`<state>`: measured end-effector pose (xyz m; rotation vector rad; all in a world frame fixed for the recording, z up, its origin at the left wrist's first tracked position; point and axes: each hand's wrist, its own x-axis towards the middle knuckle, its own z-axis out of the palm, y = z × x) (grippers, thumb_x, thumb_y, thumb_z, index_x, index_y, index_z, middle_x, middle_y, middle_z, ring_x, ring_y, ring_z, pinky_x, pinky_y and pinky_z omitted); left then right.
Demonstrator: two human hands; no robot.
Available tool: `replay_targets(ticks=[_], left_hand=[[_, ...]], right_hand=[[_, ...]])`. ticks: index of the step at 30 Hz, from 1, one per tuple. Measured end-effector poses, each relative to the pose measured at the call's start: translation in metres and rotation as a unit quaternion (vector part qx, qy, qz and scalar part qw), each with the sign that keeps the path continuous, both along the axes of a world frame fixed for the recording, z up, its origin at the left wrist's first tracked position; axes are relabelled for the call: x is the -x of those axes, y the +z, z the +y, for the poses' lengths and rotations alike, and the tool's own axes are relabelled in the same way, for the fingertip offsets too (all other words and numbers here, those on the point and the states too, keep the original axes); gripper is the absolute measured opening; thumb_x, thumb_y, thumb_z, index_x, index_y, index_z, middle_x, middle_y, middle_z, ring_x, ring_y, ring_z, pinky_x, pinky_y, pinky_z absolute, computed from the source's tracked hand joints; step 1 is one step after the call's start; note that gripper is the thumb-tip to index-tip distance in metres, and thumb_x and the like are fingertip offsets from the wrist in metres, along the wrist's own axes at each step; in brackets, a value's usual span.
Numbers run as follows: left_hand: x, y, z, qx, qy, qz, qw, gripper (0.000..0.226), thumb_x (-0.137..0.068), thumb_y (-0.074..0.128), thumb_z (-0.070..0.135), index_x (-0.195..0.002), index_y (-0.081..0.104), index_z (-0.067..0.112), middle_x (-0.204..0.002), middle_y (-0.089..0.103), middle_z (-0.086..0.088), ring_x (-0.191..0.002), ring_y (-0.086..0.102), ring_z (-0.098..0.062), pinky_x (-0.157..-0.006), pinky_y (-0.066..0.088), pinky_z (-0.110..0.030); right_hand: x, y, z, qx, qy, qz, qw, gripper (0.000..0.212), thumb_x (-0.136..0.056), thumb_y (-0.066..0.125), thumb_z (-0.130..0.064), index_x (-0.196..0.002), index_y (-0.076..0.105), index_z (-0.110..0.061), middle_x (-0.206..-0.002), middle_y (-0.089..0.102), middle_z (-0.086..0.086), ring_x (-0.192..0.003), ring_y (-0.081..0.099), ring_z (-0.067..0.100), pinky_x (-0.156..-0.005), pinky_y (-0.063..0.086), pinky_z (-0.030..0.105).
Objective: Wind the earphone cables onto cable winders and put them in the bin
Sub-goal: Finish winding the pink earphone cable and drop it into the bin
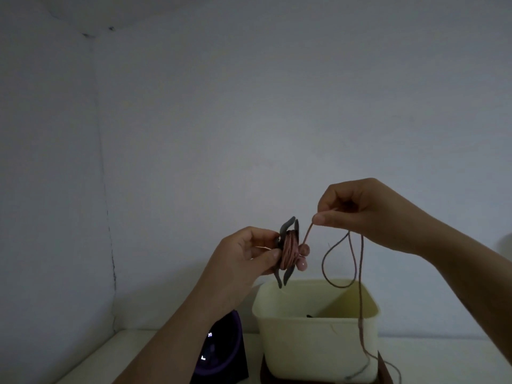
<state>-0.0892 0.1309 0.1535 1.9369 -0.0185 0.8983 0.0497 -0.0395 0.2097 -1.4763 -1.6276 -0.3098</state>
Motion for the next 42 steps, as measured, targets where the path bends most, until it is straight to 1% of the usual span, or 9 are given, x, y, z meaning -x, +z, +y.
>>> replay_targets(ticks=[5,10,19,23,28,31,34,38,42], left_hand=[[-0.002,0.001,-0.002,0.001,0.02,0.018,1.0,0.013,-0.089,0.064,0.004,-0.102,0.065,0.008,-0.091,0.076,-0.004,-0.087,0.073,-0.017,-0.075,0.056,-0.026],[0.0,0.0,-0.007,-0.012,-0.006,0.016,1.0,0.018,-0.087,0.064,-0.002,-0.096,0.067,0.013,-0.089,0.075,-0.005,-0.085,0.071,-0.019,-0.074,0.057,-0.027],[0.005,0.002,-0.017,0.046,-0.089,-0.003,0.995,0.029,-0.081,0.065,0.002,-0.109,0.062,-0.002,-0.101,0.072,-0.02,-0.092,0.071,-0.033,-0.078,0.058,-0.035],[0.004,0.004,-0.019,0.07,-0.1,-0.014,0.992,0.038,-0.073,0.067,0.011,-0.109,0.062,-0.001,-0.101,0.073,-0.017,-0.091,0.071,-0.031,-0.077,0.057,-0.034],[0.003,0.006,-0.026,0.091,-0.097,-0.035,0.991,0.035,-0.067,0.066,0.014,-0.101,0.065,0.004,-0.092,0.075,-0.009,-0.083,0.072,-0.022,-0.071,0.057,-0.027],[0.0,0.005,-0.031,0.137,-0.121,-0.058,0.981,0.037,-0.067,0.066,0.014,-0.102,0.065,0.002,-0.096,0.074,-0.015,-0.085,0.071,-0.026,-0.075,0.058,-0.032],[-0.004,0.003,-0.033,0.23,-0.158,-0.083,0.957,0.036,-0.074,0.063,0.01,-0.109,0.065,0.0,-0.105,0.072,-0.014,-0.092,0.071,-0.023,-0.077,0.059,-0.032],[-0.001,0.004,-0.025,0.307,-0.161,-0.132,0.929,0.027,-0.082,0.055,0.011,-0.095,0.079,0.013,-0.108,0.073,-0.003,-0.098,0.069,-0.009,-0.079,0.057,-0.022],[0.001,-0.002,-0.01,0.326,-0.113,-0.133,0.929,0.025,-0.079,0.058,0.017,-0.091,0.08,0.021,-0.108,0.073,-0.001,-0.098,0.068,-0.005,-0.076,0.055,-0.018]], right_hand=[[0.018,0.002,0.003,0.016,0.022,-0.033,0.999,0.027,-0.066,0.061,-0.052,-0.07,0.067,-0.026,-0.063,0.062,0.007,-0.057,0.047,0.026,-0.055,0.037,0.022],[0.001,0.003,0.01,-0.007,-0.002,0.0,1.0,0.032,-0.066,0.062,-0.055,-0.07,0.068,-0.023,-0.063,0.053,0.018,-0.055,0.039,0.017,-0.054,0.033,0.024],[-0.013,-0.014,0.02,-0.028,0.107,0.161,0.981,0.023,-0.077,0.071,-0.042,-0.063,0.066,-0.025,-0.06,0.055,-0.012,-0.06,0.046,0.003,-0.062,0.04,0.015],[-0.015,-0.018,0.027,-0.033,0.128,0.227,0.965,0.016,-0.074,0.064,-0.035,-0.061,0.068,-0.027,-0.057,0.051,-0.011,-0.058,0.042,0.007,-0.063,0.039,0.021],[-0.011,-0.025,0.033,0.026,0.24,0.307,0.921,0.033,-0.082,0.064,-0.045,-0.069,0.062,-0.014,-0.051,0.05,-0.006,-0.046,0.047,0.008,-0.052,0.046,0.018],[-0.004,-0.04,0.047,0.088,0.296,0.329,0.892,0.052,-0.085,0.061,-0.039,-0.097,0.058,0.012,-0.082,0.068,0.016,-0.074,0.066,0.022,-0.073,0.055,0.029],[0.007,-0.056,0.06,0.057,0.216,0.363,0.904,0.035,-0.087,0.058,-0.038,-0.083,0.061,-0.004,-0.075,0.059,0.007,-0.062,0.057,0.011,-0.064,0.048,0.027],[0.014,-0.073,0.064,0.027,-0.019,0.084,0.996,0.032,-0.098,0.046,-0.027,-0.068,0.057,-0.025,-0.052,0.045,-0.009,-0.045,0.036,0.006,-0.051,0.029,0.021],[0.022,-0.075,0.051,0.091,-0.119,-0.108,0.983,0.015,-0.097,0.047,-0.038,-0.101,0.057,-0.028,-0.056,0.044,-0.009,-0.049,0.044,0.004,-0.05,0.03,0.017]])
